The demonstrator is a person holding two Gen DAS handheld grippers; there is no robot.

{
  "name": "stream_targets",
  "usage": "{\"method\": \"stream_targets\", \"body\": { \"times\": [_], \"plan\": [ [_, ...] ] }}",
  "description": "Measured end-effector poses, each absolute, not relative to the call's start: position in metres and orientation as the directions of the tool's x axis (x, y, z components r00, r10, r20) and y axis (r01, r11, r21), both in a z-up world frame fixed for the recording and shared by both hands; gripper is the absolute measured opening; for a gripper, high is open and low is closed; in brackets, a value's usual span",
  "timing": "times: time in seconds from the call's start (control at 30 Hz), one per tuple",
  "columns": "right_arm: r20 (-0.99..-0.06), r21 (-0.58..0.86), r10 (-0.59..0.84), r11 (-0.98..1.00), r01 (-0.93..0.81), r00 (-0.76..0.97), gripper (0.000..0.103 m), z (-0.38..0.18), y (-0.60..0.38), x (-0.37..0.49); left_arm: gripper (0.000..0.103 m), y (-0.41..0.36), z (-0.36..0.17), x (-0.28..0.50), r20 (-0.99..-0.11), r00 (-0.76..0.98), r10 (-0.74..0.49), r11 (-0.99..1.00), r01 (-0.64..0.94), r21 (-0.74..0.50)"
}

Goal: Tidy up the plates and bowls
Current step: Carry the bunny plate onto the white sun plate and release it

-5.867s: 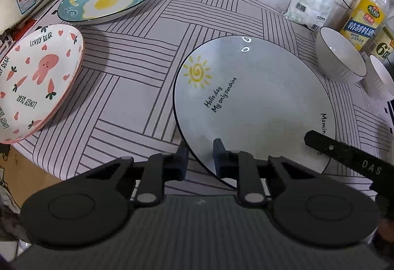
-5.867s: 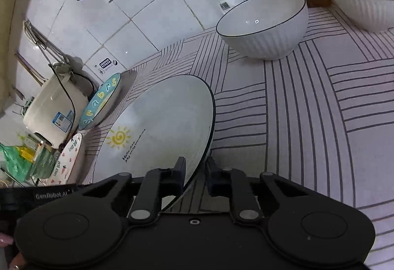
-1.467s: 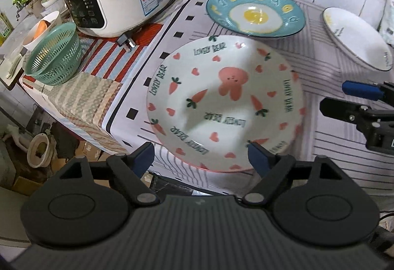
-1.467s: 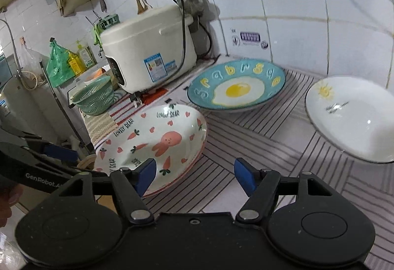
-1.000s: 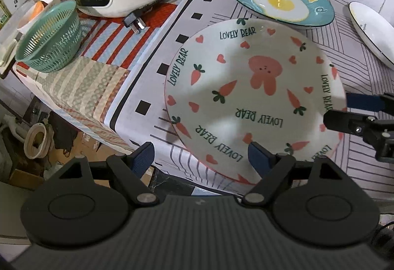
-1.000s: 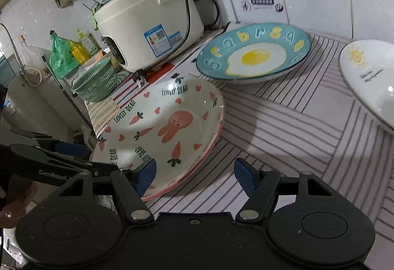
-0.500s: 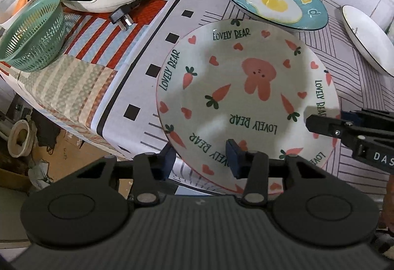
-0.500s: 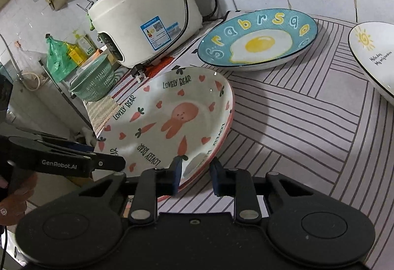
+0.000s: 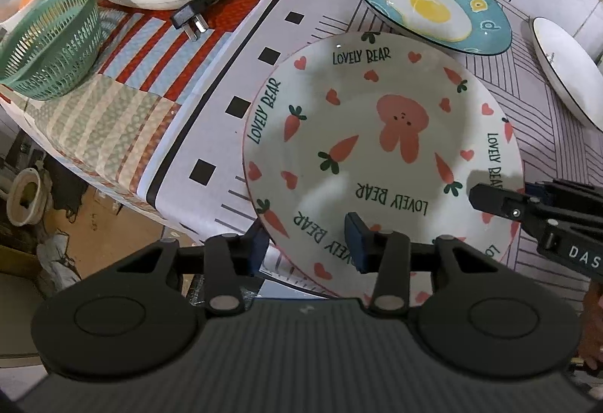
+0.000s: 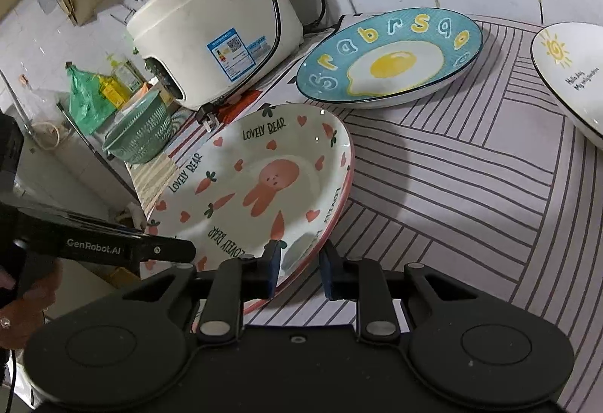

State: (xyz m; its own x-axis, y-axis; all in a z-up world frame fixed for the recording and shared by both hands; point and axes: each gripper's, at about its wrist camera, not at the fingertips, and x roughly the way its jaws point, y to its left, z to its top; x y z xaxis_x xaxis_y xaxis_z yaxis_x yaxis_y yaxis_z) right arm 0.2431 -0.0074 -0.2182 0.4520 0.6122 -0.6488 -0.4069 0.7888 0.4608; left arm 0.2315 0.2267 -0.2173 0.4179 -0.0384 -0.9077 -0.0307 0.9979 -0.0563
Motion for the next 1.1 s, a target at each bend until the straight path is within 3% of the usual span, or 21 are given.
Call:
{"method": "stream_targets", "body": {
  "times": [0.4,1.1],
  "plan": [
    [-0.647,0.467,0.637,0.766,-0.442,0.420,0.027,-0.204,-0.037,0.221,0.038,0.200,-0.199,0.211,-0.912,0.406,-0.063,0.998,0.009,-0.065],
    [-0.603,0.459,0.572,0.819,-0.344,0.556,0.027,-0.134,-0.140,0.181,0.038,0.098,-0.130,0.198,-0.870,0.475,-0.136,0.988,0.130,-0.083]
  ]
}}
